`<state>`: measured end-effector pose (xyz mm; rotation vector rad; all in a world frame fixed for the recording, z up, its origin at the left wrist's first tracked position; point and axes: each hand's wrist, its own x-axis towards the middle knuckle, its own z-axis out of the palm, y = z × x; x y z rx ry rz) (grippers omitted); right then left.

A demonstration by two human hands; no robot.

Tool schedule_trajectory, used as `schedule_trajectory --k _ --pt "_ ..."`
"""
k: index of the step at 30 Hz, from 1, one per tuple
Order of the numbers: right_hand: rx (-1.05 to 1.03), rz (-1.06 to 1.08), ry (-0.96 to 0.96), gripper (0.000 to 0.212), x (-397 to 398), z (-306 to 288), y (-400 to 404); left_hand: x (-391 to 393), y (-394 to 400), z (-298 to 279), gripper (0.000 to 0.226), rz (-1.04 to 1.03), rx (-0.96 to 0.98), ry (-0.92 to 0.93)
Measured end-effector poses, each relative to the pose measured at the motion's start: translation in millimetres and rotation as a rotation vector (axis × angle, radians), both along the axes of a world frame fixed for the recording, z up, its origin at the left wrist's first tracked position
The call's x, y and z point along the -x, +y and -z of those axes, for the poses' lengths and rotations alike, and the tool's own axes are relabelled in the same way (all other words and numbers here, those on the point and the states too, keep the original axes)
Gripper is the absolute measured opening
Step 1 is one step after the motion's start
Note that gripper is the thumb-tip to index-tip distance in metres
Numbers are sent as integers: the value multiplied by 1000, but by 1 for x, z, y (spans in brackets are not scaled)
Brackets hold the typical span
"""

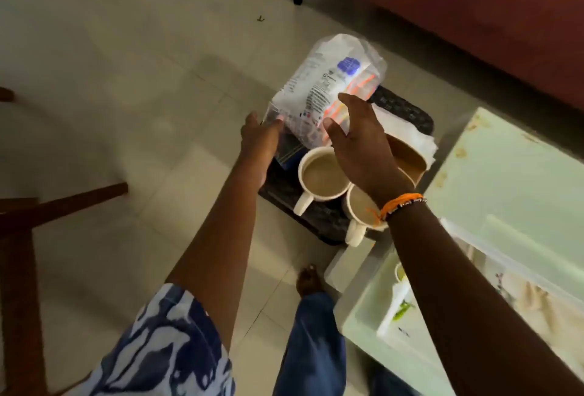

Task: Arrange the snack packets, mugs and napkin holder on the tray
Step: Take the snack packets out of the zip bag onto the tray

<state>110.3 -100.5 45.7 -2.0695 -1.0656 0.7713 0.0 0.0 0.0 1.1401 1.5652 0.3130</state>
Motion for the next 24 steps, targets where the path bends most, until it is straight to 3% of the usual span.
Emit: schedule_trajectory --k 4,10,16,19,21,24 --pt "96 -37 28 52 -12 24 29 1 27 23 53 52 180 -61" --pt "44 41 138 61 -14 40 46 -5 36 30 22 40 110 -135" --pt "-93 49 348 66 -18 39 45 -12 33 0 25 -12 32 -433" --pt "-117 74 256 61 -24 26 40 -23 25 -25 4 7 -166 -441" --pt "-142 150 160 49 -30 11 32 -30 13 -44 5 29 -354 -386" --pt "-260 270 424 31 -36 -20 7 -39 -20 -74 7 172 -595 -353"
